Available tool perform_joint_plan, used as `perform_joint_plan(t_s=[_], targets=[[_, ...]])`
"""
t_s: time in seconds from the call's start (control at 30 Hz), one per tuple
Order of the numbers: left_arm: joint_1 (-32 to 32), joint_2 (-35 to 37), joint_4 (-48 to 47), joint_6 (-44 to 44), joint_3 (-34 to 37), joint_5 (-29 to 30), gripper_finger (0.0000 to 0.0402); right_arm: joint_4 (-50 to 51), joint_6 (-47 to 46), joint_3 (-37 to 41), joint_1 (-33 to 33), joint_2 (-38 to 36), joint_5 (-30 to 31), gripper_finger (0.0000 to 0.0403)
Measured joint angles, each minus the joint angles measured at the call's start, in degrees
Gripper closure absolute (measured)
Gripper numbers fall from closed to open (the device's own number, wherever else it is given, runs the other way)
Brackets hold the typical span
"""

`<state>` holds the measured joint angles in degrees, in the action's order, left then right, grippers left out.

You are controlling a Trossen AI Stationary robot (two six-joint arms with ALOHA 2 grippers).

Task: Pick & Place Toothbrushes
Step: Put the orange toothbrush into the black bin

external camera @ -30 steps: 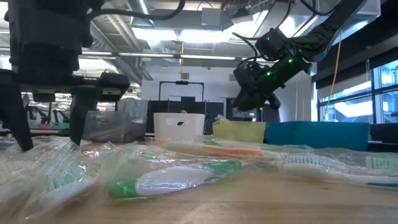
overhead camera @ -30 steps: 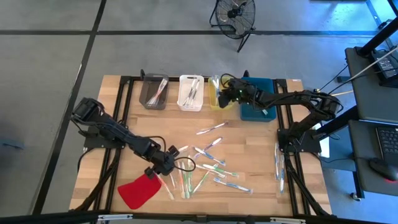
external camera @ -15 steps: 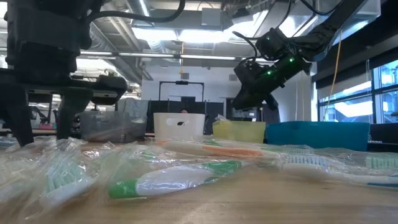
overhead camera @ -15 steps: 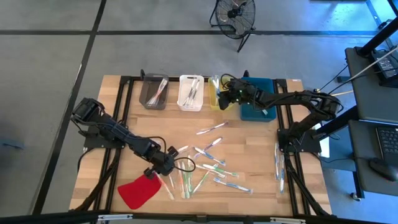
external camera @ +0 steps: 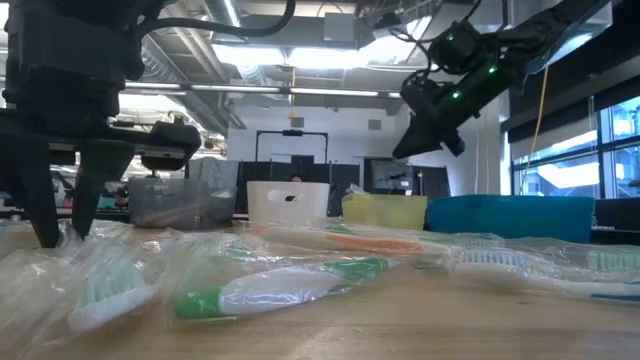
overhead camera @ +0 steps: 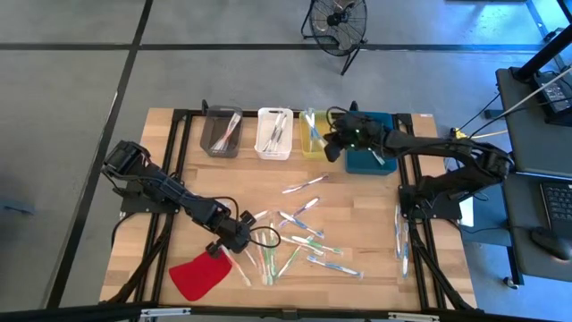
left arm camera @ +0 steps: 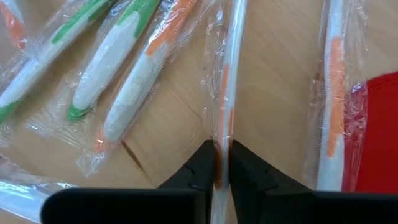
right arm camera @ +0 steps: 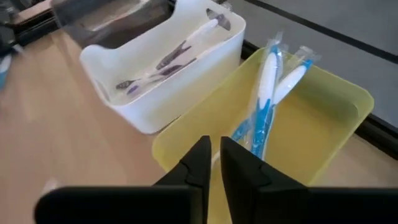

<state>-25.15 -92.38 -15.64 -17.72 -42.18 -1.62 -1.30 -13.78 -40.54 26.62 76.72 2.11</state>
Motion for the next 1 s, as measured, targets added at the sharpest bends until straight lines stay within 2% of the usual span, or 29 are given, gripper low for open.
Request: perform_joint_plan(t_s=[0.27,0.53,0.8,1.0], targets=[[0.05,-0.33,-2.27,2.83,-3.43,3.53,0.0374,2.14,0.83,6.48,-3.10,-6.78,0.00,0.0399],[-0.10,-0.24,-10.67,5.17,-7.92,5.67,0.0375,0.89,-0.77,11.82,-7.00,-11.34,0.00,0.0383],[-0.31,1.22,-20.05,9.35,-11.35,5.17,0.0375,0.88,-1.72,13.20,-11.29,-12.21,0.05,0.0399],[-1.16,3.21,-28.08,13.27,-13.68,4.48,0.0375,0.88,-2.31,13.20,-13.00,-12.21,3.45,0.0380]])
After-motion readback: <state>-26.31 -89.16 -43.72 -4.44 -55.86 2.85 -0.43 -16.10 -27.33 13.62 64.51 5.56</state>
